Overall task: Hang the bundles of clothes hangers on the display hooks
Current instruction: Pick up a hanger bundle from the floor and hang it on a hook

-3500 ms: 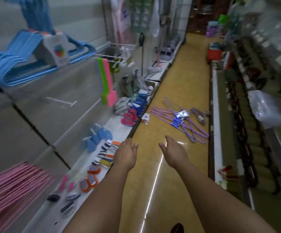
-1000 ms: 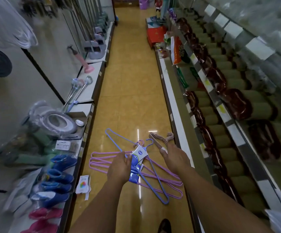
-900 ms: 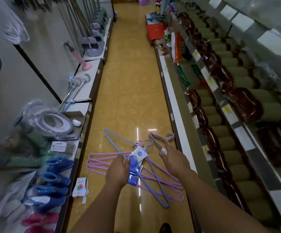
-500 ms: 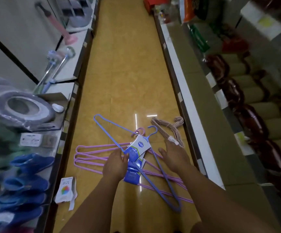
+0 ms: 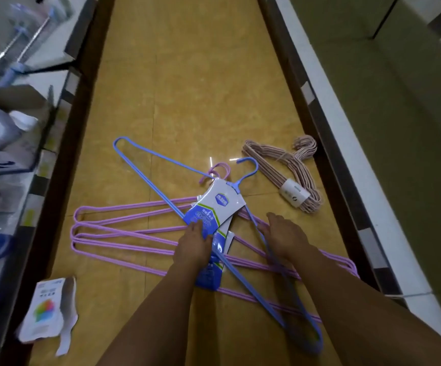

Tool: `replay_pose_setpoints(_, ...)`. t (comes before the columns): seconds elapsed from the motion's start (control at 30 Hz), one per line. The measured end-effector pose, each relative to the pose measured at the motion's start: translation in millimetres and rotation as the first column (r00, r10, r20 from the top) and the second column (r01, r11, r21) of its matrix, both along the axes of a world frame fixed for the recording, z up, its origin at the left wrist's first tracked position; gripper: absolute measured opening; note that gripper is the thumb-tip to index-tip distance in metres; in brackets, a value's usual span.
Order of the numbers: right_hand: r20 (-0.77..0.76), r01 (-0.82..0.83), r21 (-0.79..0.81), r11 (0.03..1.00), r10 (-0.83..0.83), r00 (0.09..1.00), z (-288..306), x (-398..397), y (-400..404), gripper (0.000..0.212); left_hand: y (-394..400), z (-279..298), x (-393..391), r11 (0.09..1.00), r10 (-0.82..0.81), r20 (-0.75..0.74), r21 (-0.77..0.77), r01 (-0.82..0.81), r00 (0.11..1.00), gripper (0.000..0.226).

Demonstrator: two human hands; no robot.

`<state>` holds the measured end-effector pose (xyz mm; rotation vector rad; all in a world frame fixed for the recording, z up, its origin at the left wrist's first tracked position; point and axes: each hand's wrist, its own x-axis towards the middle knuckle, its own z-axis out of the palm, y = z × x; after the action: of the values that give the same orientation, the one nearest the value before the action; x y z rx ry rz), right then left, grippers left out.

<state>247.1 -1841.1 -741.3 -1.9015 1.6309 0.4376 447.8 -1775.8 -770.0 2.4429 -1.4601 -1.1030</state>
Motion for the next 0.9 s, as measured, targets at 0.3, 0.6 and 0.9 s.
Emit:
replay_pose_setpoints(0.3, 0.086, 0.204, 0.148, 0.968, -0.218, 0.972, -76, 17, 3, 0.038, -12, -54, -22, 0.963, 0.266, -0.165, -0.005, -0.271, 0.95, 0.063)
replay_pose_setpoints(0.6, 0.175, 0.442, 0.243, 0.863, -0.487, 0.855, -90, 36, -1, 0.053, -8, -67, -30, 0.822, 0.531, -0.449, 0.064, -0.566, 0.719, 0.067)
replay_pose_setpoints(0.9, 0.484, 0.735, 0.148, 0.662, -0.697, 0.53, -59, 61, 2, 0.031, -17, -37, -13, 0.934, 0.342, -0.197, -0.036, -0.356, 0.919, 0.06)
